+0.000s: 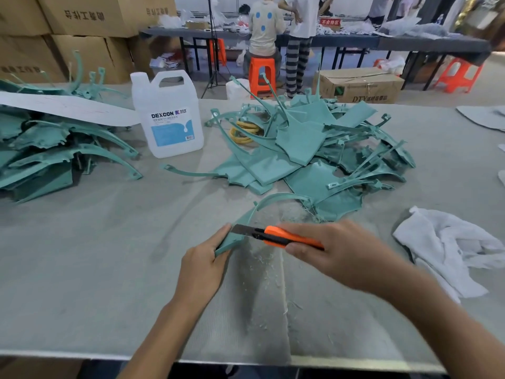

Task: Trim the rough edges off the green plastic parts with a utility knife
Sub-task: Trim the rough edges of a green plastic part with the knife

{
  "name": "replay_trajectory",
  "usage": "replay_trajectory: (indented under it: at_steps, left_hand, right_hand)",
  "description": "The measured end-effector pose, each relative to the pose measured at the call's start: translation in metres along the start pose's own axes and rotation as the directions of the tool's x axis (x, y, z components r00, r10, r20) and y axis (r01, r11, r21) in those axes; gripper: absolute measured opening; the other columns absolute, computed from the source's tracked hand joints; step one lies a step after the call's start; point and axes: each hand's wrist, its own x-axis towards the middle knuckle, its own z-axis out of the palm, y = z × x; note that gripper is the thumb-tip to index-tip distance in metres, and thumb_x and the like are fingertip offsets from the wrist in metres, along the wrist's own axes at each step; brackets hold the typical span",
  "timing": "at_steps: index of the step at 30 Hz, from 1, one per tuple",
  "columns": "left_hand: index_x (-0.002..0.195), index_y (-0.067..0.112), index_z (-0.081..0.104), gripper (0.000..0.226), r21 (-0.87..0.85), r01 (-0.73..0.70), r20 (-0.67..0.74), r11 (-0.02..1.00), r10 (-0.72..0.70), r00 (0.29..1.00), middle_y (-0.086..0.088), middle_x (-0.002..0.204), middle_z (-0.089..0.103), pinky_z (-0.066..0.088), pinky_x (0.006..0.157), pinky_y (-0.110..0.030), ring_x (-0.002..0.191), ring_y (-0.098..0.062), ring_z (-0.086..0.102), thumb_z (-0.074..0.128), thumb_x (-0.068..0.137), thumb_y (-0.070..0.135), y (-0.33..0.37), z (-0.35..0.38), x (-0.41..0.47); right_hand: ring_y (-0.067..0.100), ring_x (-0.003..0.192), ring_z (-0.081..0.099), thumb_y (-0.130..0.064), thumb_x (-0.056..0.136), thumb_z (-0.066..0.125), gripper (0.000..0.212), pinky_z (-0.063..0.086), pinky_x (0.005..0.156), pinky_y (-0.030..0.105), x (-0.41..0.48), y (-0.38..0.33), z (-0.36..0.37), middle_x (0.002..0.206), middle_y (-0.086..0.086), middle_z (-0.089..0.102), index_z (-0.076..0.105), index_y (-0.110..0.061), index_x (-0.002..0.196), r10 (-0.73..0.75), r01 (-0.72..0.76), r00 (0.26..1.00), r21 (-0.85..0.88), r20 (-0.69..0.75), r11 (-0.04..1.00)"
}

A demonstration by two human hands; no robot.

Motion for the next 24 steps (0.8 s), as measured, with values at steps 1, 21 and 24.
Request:
replay_trajectory:
  at_steps: [1, 21, 24]
  left_hand:
    - [0.138, 0.040, 0.059, 0.041, 0.001, -0.002, -0.003, 1.000, 0.002, 1.000, 0.006, 0.119, 0.073, 0.042, 0.073, -0.008, 0.102, -0.016, 0.068, 0.064, 0.097, 0.036, 0.000, 0.000, -0.001]
    - [0.135, 0.038, 0.061, 0.038, -0.082, 0.019, -0.055, 0.996, -0.024, 0.998, 0.013, 0.128, 0.067, 0.053, 0.092, -0.026, 0.110, -0.007, 0.066, 0.064, 0.097, 0.033, -0.003, 0.004, 0.001]
    - [0.135, 0.040, 0.061, 0.039, -0.076, 0.033, -0.065, 0.997, -0.038, 0.997, 0.012, 0.127, 0.067, 0.052, 0.089, -0.025, 0.110, -0.008, 0.066, 0.064, 0.097, 0.032, -0.003, 0.005, 0.001]
  right_hand:
    - [0.001, 0.051, 0.056, -0.063, 0.098, 0.042, 0.045, 0.043, 0.051, 0.018, 0.008, 0.003, -0.010, 0.064, -0.015, 0.060, 0.023, -0.070, 0.139, -0.007, 0.008, 1.000, -0.041, 0.025, 0.999]
    - [0.007, 0.051, 0.058, -0.052, 0.097, 0.051, 0.041, 0.050, 0.044, 0.022, -0.002, 0.009, 0.054, 0.081, -0.014, 0.069, 0.039, -0.075, 0.129, 0.120, -0.020, 0.981, 0.531, -0.155, 0.847]
    - [0.008, 0.058, 0.062, -0.051, 0.099, 0.051, 0.044, 0.054, 0.058, 0.034, -0.015, -0.009, 0.069, 0.075, -0.005, 0.069, 0.040, -0.064, 0.140, 0.088, 0.003, 0.981, 0.466, -0.175, 0.885]
